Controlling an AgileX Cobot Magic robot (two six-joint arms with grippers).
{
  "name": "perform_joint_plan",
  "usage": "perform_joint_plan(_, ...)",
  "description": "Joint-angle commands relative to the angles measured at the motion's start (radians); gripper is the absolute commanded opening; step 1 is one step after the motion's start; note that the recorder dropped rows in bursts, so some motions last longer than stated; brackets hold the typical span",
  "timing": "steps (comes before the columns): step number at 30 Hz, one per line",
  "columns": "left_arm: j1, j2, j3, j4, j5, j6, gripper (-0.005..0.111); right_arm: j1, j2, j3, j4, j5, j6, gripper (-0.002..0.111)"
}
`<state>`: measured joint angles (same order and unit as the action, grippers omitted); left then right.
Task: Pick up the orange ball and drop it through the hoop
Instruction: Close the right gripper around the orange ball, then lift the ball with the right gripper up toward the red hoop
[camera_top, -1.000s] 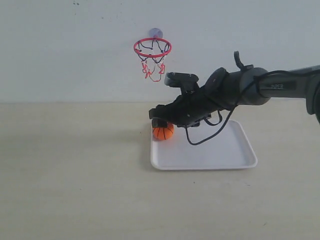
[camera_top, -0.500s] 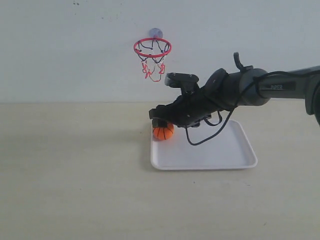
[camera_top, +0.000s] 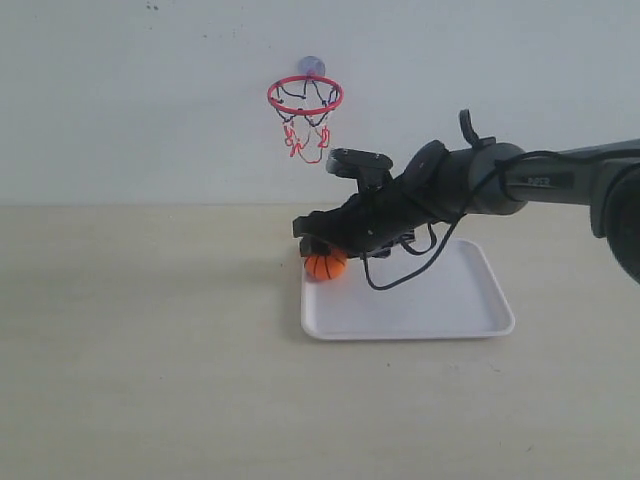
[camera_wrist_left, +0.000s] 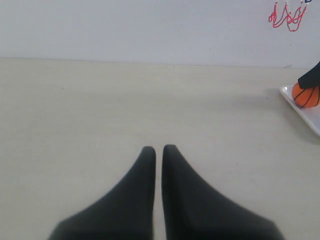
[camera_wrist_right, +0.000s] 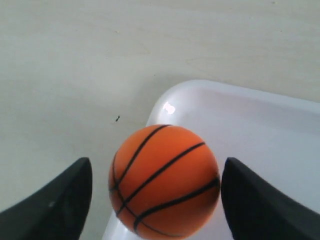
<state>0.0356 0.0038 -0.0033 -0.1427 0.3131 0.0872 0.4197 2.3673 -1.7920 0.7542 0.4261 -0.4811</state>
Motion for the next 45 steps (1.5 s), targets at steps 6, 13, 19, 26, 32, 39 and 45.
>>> perform_joint_plan(6, 0.001, -0.004, 0.003, -0.006, -0.007, -0.008, 0.004, -0.001, -0.004, -0.007, -0.005, 0.012, 0.011, 0.013)
perform_joint_plan(13, 0.001, -0.004, 0.003, -0.006, -0.007, -0.008, 0.004, -0.003, -0.04, -0.007, -0.012, 0.029, 0.011, 0.0)
perform_joint_plan(19, 0.001, -0.004, 0.003, -0.006, -0.007, -0.008, 0.004, -0.025, -0.135, -0.007, -0.156, 0.052, 0.01, 0.0)
perform_joint_plan(26, 0.001, -0.004, 0.003, -0.006, -0.007, -0.008, 0.004, -0.151, -0.192, -0.007, -0.166, 0.218, 0.012, 0.0)
perform_joint_plan(32, 0.001, -0.004, 0.003, -0.006, -0.007, -0.008, 0.004, -0.253, -0.217, -0.007, -0.161, 0.316, -0.012, 0.0)
perform_joint_plan(39, 0.001, -0.004, 0.003, -0.006, -0.007, -0.008, 0.004, -0.299, -0.247, -0.007, 0.009, 0.287, -0.22, 0.0)
perform_joint_plan(45, 0.001, -0.004, 0.003, -0.006, -0.007, -0.008, 0.004, -0.299, -0.254, -0.012, 0.507, 0.218, -0.626, 0.0)
